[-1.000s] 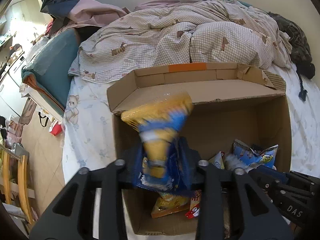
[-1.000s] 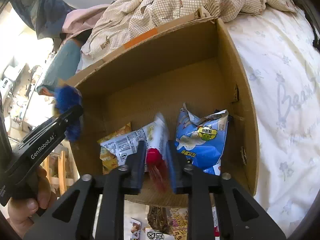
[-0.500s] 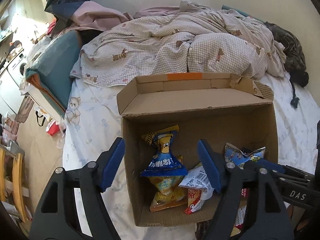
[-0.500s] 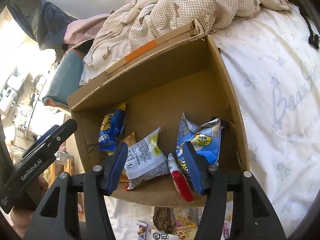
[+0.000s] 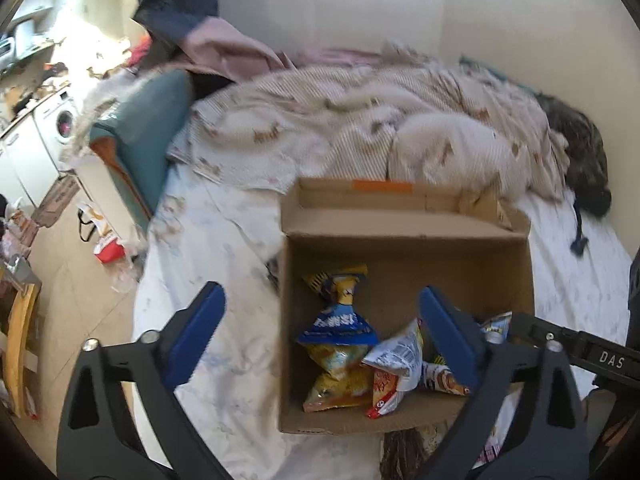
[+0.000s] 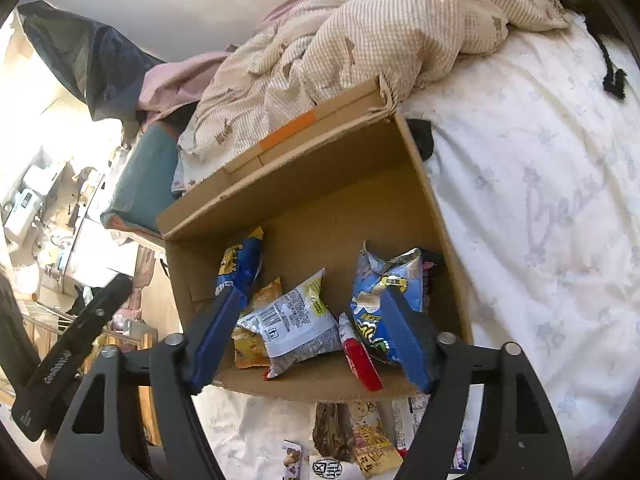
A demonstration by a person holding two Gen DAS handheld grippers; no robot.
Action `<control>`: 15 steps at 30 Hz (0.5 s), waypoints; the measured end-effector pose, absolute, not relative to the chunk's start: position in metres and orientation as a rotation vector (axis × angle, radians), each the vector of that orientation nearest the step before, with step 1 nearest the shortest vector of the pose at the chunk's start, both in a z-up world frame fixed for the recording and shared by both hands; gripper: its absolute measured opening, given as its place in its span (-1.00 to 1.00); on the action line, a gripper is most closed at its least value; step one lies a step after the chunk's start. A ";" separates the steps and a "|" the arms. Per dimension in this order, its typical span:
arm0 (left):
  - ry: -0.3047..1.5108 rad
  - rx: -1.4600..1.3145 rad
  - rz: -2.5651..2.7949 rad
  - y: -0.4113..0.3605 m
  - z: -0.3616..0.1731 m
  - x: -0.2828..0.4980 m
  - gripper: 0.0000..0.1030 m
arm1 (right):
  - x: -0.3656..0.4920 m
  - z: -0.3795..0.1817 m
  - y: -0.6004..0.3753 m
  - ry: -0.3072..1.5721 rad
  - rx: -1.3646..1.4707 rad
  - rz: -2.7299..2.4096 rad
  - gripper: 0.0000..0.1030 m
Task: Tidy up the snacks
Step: 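Withdraw both open tools from the box back over the snack pile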
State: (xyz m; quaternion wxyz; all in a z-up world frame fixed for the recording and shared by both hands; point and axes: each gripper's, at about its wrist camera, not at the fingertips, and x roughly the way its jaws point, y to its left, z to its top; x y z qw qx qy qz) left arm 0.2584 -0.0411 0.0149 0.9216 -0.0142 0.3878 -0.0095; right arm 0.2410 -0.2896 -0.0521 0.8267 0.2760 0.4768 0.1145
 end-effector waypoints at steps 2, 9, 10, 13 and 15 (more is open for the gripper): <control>0.799 -0.041 -0.021 -0.037 0.018 0.252 0.93 | 0.235 -0.049 -0.292 1.006 0.589 0.239 0.59; 0.819 -0.044 -0.019 -0.026 0.020 0.227 0.93 | 0.216 -0.038 -0.295 0.984 0.570 0.232 0.61; 0.820 -0.043 -0.022 -0.025 0.020 0.223 0.93 | 0.212 -0.036 -0.294 0.980 0.554 0.230 0.61; 0.830 -0.046 -0.025 -0.020 0.018 0.209 0.93 | 0.200 -0.036 -0.294 0.980 0.530 0.220 0.61; 0.842 -0.049 -0.027 -0.017 0.015 0.200 0.93 | 0.193 -0.037 -0.294 0.986 0.529 0.217 0.61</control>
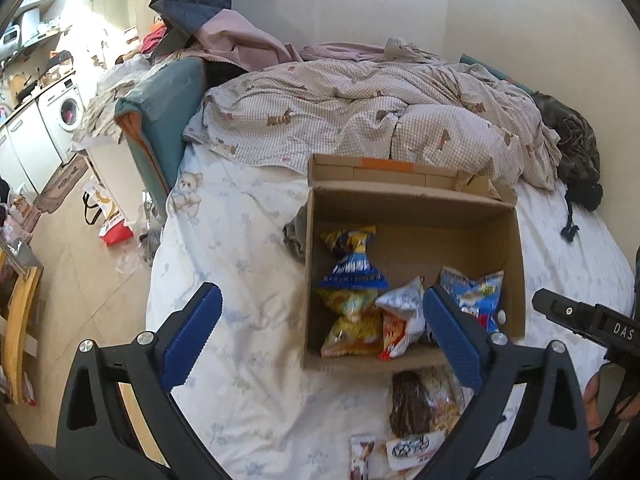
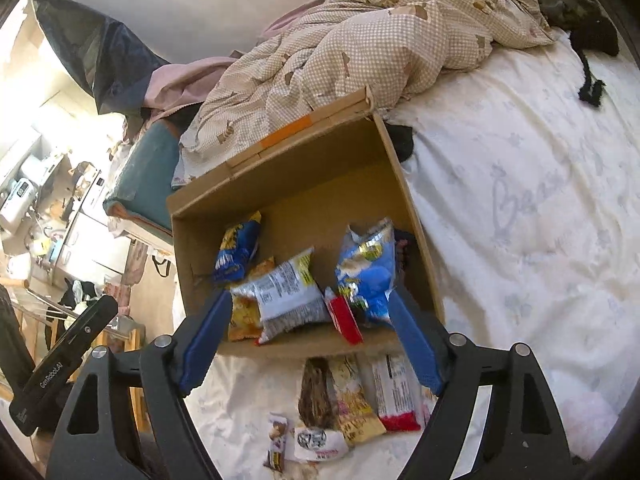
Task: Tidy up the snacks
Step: 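Withdraw both open tools from the box back over the snack pile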
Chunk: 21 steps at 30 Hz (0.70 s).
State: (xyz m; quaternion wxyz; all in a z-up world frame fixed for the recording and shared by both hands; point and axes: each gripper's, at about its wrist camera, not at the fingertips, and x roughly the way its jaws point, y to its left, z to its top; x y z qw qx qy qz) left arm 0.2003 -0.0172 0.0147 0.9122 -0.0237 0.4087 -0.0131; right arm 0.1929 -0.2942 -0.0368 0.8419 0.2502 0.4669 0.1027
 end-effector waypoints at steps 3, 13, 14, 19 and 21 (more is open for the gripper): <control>0.868 -0.047 -0.032 -0.014 0.010 0.190 0.93 | 0.183 -0.039 -0.297 0.998 0.530 0.209 0.61; 0.951 -0.093 -0.024 -0.006 -0.017 0.162 0.93 | 0.151 -0.048 -0.298 1.039 0.528 0.188 0.61; 0.964 -0.099 -0.026 -0.006 -0.021 0.160 0.93 | 0.148 -0.049 -0.297 1.044 0.521 0.188 0.61; 1.009 -0.095 -0.024 -0.007 -0.036 0.155 0.93 | 0.135 -0.055 -0.293 1.067 0.503 0.192 0.61; 1.028 -0.086 -0.021 -0.007 -0.044 0.155 0.93 | 0.132 -0.057 -0.294 1.069 0.515 0.196 0.61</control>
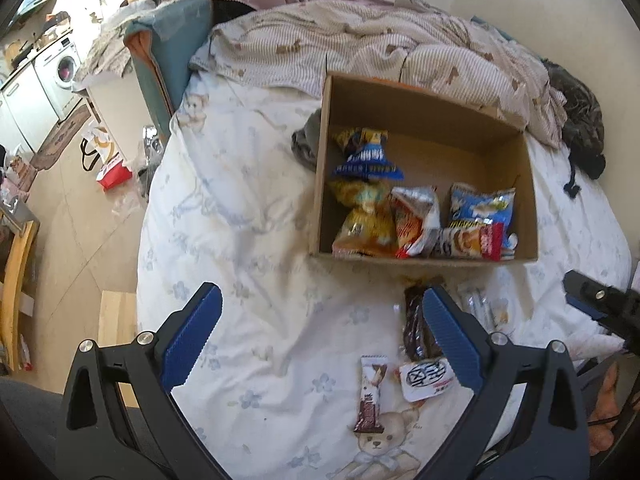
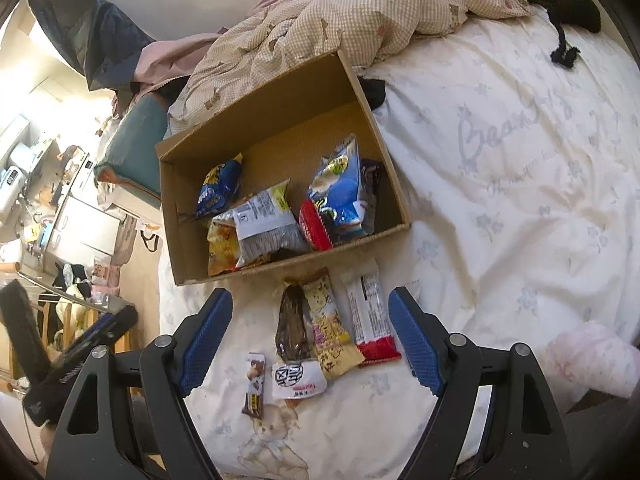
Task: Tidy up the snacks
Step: 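Withdraw both open tools from the box back over the snack pile, then grasp the brown wafer bar with the left tool while the right tool grasps a small white stick snack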
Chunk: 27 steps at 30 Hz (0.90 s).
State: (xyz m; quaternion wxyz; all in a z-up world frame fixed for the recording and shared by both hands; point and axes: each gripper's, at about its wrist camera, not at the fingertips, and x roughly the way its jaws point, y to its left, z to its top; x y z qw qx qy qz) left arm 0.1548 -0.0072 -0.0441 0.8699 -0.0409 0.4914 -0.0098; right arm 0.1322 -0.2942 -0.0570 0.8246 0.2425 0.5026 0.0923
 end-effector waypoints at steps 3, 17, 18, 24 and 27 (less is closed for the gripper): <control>1.108 -0.105 -0.013 -0.007 -0.063 0.157 0.93 | 0.131 -0.063 -0.297 1.083 0.535 0.176 0.61; 1.505 -0.044 -0.131 -0.061 -0.170 0.139 0.41 | 0.132 -0.070 -0.305 1.100 0.549 0.126 0.61; 1.510 -0.038 -0.125 -0.063 -0.173 0.139 0.41 | 0.132 -0.070 -0.305 1.101 0.548 0.126 0.61; 1.556 0.012 -0.133 -0.069 -0.183 0.138 -0.78 | 0.134 -0.071 -0.307 1.105 0.554 0.122 0.61; 1.543 -0.025 -0.140 -0.067 -0.171 0.138 -0.78 | 0.134 -0.073 -0.313 1.112 0.563 0.101 0.61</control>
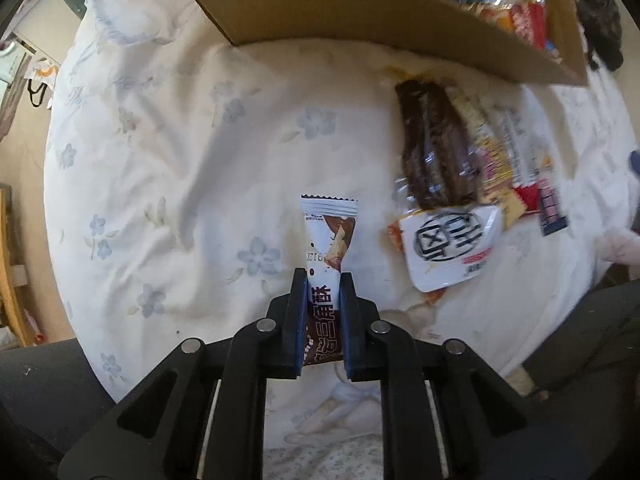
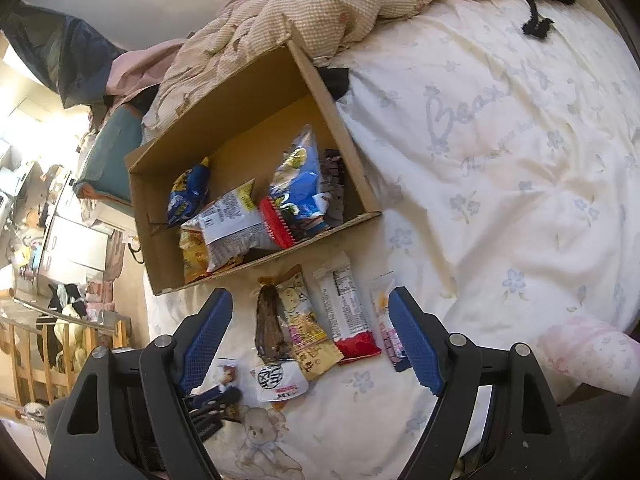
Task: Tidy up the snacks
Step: 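Grasp the brown wafer bar with the left tool while the right tool grasps a small white stick snack, then carry both snacks into the box and open both tools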
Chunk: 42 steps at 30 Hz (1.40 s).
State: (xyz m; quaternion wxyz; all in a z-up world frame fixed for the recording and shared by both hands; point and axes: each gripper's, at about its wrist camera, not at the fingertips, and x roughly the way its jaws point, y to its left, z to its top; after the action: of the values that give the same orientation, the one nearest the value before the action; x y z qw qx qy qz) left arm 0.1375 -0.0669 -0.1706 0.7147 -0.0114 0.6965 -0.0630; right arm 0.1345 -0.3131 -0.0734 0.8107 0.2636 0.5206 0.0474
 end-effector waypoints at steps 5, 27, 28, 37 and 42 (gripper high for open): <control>1.485 -0.034 -0.122 -0.068 -0.152 0.138 -0.78 | 0.142 -0.095 -0.318 1.217 0.513 0.014 0.61; 1.444 -0.101 -0.087 -0.032 -0.133 0.144 -0.78 | 0.162 -0.170 -0.276 1.477 0.161 -0.090 -0.67; 1.444 -0.101 -0.085 -0.031 -0.132 0.144 -0.78 | 0.160 -0.168 -0.275 1.474 0.164 -0.088 -0.67; 1.426 -0.078 -0.061 -0.030 -0.131 0.144 -0.78 | 0.156 -0.149 -0.285 1.440 0.217 -0.073 -0.67; 1.413 -0.130 -0.053 -0.022 -0.129 0.146 -0.78 | 0.150 -0.128 -0.279 1.385 0.278 0.016 -0.67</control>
State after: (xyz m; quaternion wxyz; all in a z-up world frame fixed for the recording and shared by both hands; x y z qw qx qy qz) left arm 0.1463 -0.0215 -0.1285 0.7584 -0.0597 0.6486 -0.0245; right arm 0.1503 -0.2786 -0.1276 0.7606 0.1279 0.6364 0.0075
